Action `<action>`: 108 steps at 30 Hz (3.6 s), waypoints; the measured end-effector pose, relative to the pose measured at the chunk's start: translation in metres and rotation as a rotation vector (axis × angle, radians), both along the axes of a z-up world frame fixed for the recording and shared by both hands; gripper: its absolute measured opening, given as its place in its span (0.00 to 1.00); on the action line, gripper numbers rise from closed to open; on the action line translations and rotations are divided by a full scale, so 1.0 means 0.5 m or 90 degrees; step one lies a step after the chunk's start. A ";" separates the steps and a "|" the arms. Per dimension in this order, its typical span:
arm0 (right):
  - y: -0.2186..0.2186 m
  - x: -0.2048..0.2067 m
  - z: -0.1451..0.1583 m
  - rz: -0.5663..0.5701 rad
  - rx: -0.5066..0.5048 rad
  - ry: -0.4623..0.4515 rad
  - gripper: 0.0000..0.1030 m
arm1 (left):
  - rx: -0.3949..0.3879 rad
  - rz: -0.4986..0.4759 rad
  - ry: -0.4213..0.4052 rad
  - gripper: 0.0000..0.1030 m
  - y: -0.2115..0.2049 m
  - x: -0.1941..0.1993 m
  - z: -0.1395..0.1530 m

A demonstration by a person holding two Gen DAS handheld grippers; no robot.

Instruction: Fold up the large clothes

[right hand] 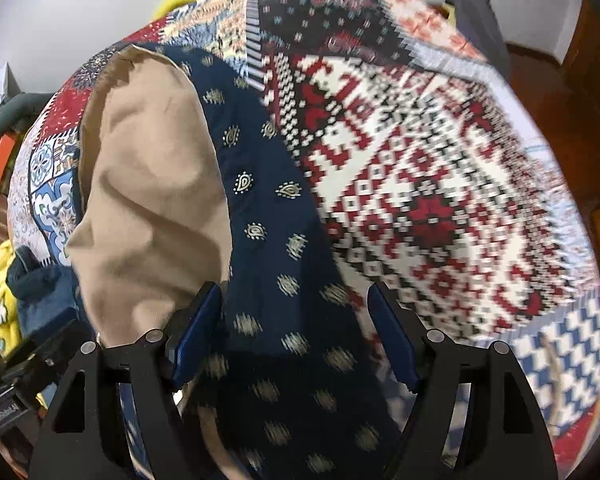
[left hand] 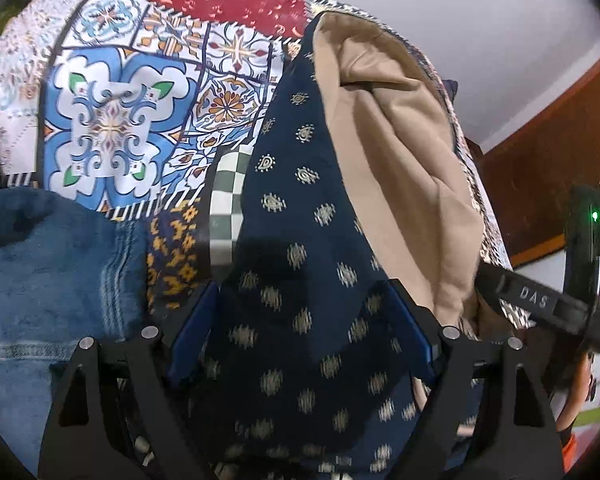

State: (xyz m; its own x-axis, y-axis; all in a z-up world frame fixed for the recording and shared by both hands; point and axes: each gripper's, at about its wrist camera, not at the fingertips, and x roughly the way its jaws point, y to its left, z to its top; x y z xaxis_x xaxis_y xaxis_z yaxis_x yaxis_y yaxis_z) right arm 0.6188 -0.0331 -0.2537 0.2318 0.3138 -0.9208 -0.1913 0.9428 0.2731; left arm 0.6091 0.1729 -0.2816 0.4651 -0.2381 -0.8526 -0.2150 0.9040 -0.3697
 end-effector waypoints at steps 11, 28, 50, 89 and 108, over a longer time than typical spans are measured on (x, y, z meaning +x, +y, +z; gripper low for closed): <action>-0.022 -0.061 0.038 0.026 0.009 -0.063 0.10 | -0.047 0.011 -0.023 0.14 -0.020 -0.002 -0.021; -0.123 -0.394 0.247 0.123 0.058 -0.188 0.10 | 0.087 -0.165 -0.158 0.06 -0.093 -0.308 0.260; -0.163 -0.531 0.145 0.162 -0.090 -0.110 0.46 | 0.208 -0.261 0.012 0.52 -0.129 -0.454 0.086; -0.080 -0.373 0.195 0.077 0.074 -0.172 0.13 | 0.186 -0.175 -0.109 0.04 -0.130 -0.243 0.153; -0.178 -0.684 0.245 0.176 0.049 -0.181 0.11 | 0.220 -0.269 -0.141 0.04 -0.212 -0.565 0.223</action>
